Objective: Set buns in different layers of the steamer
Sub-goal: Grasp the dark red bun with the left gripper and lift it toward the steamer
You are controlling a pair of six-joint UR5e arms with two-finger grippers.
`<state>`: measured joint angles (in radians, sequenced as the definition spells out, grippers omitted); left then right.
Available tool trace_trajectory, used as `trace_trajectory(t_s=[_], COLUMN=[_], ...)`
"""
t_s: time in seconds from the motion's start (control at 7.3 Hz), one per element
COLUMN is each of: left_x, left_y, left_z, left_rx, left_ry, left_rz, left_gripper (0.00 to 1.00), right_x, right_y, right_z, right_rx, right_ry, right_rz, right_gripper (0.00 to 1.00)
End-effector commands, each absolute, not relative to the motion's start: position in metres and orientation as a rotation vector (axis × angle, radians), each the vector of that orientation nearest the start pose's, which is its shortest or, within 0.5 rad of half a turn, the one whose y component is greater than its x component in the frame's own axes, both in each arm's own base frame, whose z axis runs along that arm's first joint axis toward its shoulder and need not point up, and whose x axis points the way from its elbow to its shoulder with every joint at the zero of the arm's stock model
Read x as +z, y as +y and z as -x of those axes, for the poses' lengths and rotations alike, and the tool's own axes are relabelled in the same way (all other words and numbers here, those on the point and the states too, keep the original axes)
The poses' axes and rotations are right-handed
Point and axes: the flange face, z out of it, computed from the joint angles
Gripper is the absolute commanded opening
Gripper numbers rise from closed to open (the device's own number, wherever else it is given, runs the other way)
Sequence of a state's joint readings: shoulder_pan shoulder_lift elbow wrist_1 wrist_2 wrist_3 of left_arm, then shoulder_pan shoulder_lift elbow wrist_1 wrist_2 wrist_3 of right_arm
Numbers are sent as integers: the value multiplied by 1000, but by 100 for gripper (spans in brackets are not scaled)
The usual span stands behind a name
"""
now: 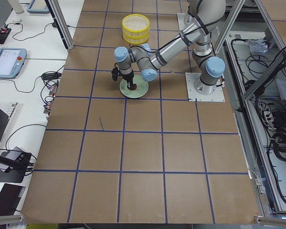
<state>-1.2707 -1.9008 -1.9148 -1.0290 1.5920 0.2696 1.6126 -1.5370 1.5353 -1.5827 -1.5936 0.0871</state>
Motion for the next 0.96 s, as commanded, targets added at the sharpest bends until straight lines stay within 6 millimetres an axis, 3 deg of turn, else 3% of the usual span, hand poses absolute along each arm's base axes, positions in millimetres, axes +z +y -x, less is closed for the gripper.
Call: trace_trajectory(t_s=[0.0,0.27,0.41,0.68,0.82], left_x=[275,350,367,376,370], left_y=[-569,-581,-571,-534,-525], left_z=[42,177,236,337,375], left_rx=[58,-33,-41,88,142], left_ry=[3134,3216,3286,3497,3573], left_rz=[84,249,347,507,575], left_gripper=[5,5,5,5,6], right_x=[489,488,489,489,488], right_y=[-503,-504,-508,-509,-508], right_z=[-151,-142,-124,-117,-116], right_rx=[-24,-17,-15,-9,3], right_ry=[3164,3198,3194,3191,3194], right_rz=[-71,-79,-125,-140,-140], right_gripper=[100,100,100,100,100])
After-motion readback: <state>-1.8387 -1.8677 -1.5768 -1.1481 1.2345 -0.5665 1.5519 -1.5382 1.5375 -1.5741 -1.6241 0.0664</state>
